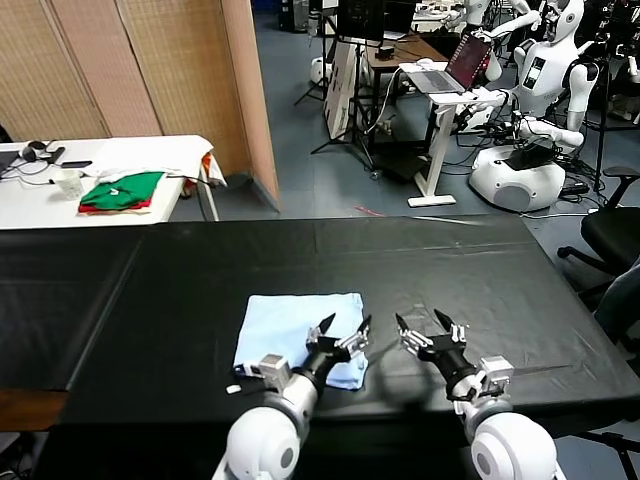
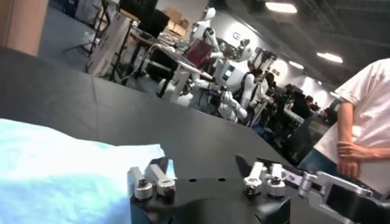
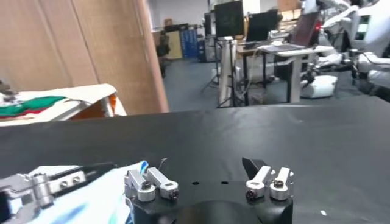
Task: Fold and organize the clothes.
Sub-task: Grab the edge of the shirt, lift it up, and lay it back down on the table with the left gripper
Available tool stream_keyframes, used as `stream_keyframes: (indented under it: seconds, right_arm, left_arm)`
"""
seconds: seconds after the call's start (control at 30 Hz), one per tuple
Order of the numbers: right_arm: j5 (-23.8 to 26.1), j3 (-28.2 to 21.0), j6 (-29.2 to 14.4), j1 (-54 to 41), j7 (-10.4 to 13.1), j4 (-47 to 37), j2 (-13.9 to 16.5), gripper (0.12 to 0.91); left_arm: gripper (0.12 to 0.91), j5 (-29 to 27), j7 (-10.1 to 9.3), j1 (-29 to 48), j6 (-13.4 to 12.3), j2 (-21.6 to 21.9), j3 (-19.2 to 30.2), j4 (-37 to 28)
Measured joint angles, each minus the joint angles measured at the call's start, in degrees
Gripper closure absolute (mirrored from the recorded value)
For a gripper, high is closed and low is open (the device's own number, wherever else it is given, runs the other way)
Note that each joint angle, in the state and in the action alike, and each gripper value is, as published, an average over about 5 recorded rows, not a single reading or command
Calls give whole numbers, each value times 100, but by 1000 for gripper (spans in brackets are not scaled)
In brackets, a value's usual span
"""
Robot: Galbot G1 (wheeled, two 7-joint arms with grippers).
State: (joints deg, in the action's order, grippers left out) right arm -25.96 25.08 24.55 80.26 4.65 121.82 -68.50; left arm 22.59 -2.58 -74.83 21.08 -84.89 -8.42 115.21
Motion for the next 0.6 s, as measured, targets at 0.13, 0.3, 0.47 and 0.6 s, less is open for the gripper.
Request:
stream_keyframes:
  seconds: [0.13, 0.3, 0.47, 0.6]
  right_arm:
    - [9, -142, -8, -131, -43, -111, 0, 118]
    - [-3, -170, -32, -126, -74, -132, -2, 118]
    - [-46, -94, -44, -36, -90, -50, 22, 118]
    - [-56, -40, -46, 44, -98, 38, 40, 118]
  left_arm:
    - [123, -339, 257, -40, -233, 335, -346, 108]
    - [123, -413, 444, -168, -517, 847, -872, 23]
    - [123, 28, 475, -313, -578, 1101, -1361, -173]
    - [123, 389, 478, -369, -570, 1127, -1622, -323]
